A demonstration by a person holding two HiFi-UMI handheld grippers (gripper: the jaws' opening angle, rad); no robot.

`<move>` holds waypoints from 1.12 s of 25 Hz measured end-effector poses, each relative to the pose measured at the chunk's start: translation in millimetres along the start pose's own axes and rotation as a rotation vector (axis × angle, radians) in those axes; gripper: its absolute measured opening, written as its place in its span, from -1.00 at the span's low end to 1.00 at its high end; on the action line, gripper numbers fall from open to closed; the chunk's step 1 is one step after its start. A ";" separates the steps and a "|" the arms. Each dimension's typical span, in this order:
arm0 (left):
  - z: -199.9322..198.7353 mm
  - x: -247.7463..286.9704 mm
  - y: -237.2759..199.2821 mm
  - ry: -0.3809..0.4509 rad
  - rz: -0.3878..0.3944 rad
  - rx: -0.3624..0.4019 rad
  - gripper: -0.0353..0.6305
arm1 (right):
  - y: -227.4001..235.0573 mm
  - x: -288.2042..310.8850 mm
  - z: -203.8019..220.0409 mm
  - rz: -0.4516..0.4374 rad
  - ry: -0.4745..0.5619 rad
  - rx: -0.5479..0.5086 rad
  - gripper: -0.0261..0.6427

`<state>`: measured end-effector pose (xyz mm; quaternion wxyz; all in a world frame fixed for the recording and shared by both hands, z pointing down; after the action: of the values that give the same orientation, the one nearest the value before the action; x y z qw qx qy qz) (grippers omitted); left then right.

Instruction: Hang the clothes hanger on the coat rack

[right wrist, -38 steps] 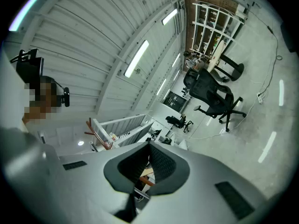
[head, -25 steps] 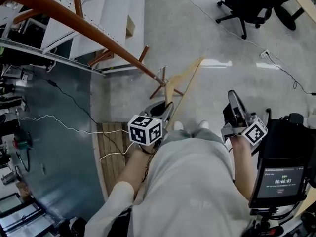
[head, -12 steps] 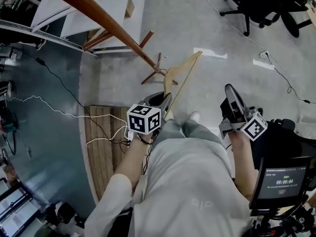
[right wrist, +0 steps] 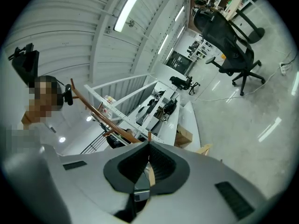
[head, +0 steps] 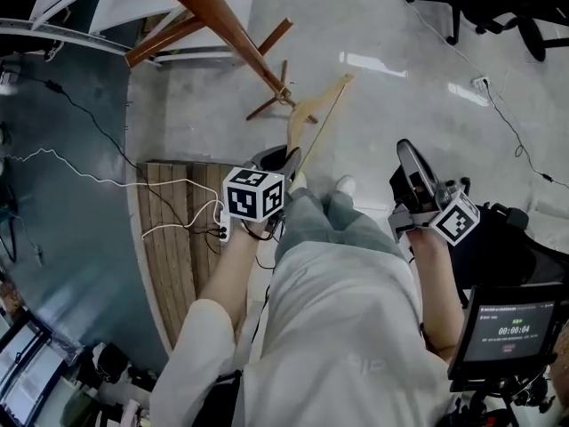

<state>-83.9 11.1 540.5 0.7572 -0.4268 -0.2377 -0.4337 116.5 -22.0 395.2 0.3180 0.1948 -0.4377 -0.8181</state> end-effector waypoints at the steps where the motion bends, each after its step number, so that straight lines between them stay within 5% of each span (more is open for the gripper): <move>1: 2.7 1.7 0.1 -0.004 -0.001 -0.001 -0.72 | -0.7 -0.5 1.1 0.001 -0.007 0.003 -0.90; 19: 42.9 66.3 -64.1 -0.092 -0.021 0.003 -0.72 | 32.1 33.7 47.6 0.052 -0.102 0.025 -0.90; 28: 32.3 84.9 -97.8 -0.083 -0.040 -0.011 -0.72 | 30.5 39.8 55.6 0.062 -0.119 0.016 -0.90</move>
<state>-124.3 -25.3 662.5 0.7356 -0.4437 -0.2748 -0.4319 65.2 -29.2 449.3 0.3150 0.1350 -0.4683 -0.8144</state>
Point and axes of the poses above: the fingertips, and each gripper's own axes: x forward along the fingers, y to its right, z out of its underside, the point moved 1 cm from there along -x, backward along the fingers, and after that the axes turned 8 degrees about -z, right-handed, at the moved point
